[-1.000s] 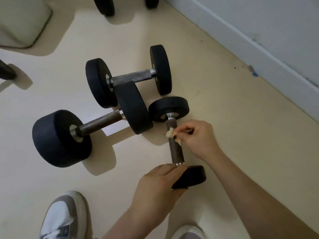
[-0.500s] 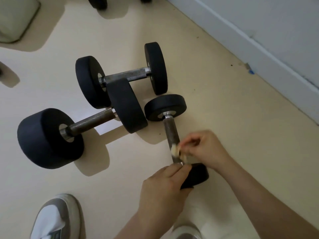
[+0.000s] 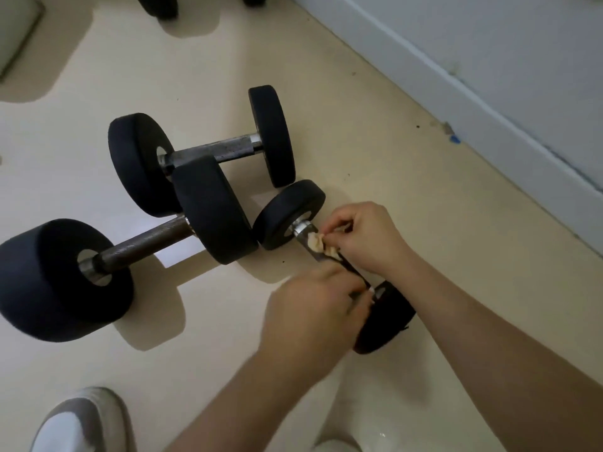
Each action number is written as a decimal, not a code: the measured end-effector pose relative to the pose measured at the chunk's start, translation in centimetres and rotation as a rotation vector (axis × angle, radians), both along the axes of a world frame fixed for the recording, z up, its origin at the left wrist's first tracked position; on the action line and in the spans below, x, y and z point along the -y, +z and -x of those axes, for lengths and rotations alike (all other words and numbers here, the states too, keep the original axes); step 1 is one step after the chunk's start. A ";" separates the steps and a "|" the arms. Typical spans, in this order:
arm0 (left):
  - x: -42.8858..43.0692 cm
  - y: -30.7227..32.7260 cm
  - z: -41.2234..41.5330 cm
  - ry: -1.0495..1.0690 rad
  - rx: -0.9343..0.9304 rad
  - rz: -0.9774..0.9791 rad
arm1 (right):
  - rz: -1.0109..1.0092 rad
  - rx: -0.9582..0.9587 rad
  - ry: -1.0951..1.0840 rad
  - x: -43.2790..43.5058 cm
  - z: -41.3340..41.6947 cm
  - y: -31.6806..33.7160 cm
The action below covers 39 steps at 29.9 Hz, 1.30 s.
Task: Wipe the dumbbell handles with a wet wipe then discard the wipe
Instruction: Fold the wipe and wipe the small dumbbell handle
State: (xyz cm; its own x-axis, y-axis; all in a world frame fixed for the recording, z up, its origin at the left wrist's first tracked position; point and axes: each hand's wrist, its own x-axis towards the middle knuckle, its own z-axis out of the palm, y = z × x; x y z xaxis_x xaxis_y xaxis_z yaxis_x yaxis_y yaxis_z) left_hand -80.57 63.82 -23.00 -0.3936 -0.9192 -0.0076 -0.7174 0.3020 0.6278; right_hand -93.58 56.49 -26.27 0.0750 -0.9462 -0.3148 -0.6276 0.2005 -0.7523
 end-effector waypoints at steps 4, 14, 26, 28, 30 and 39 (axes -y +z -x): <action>8.1 0.9 -3.5 0.116 0.471 0.113 | -0.091 -0.090 0.076 -0.9 1.7 0.2; 13.7 2.0 -0.6 -0.096 0.687 -0.014 | -0.151 -0.099 -0.071 -0.3 2.3 0.1; 2.9 4.2 -4.4 0.123 0.445 0.029 | -0.073 -0.517 -0.115 -8.8 -2.3 3.5; 0.3 4.2 -5.7 0.176 0.388 0.052 | -0.057 -0.508 -0.123 -9.9 -3.2 3.7; -1.0 3.3 -6.4 0.223 0.340 0.095 | 0.033 -0.422 -0.081 -9.4 -5.5 3.9; -3.4 -0.8 -10.0 0.486 0.080 -0.181 | 0.010 -0.500 0.126 -9.7 -8.5 2.2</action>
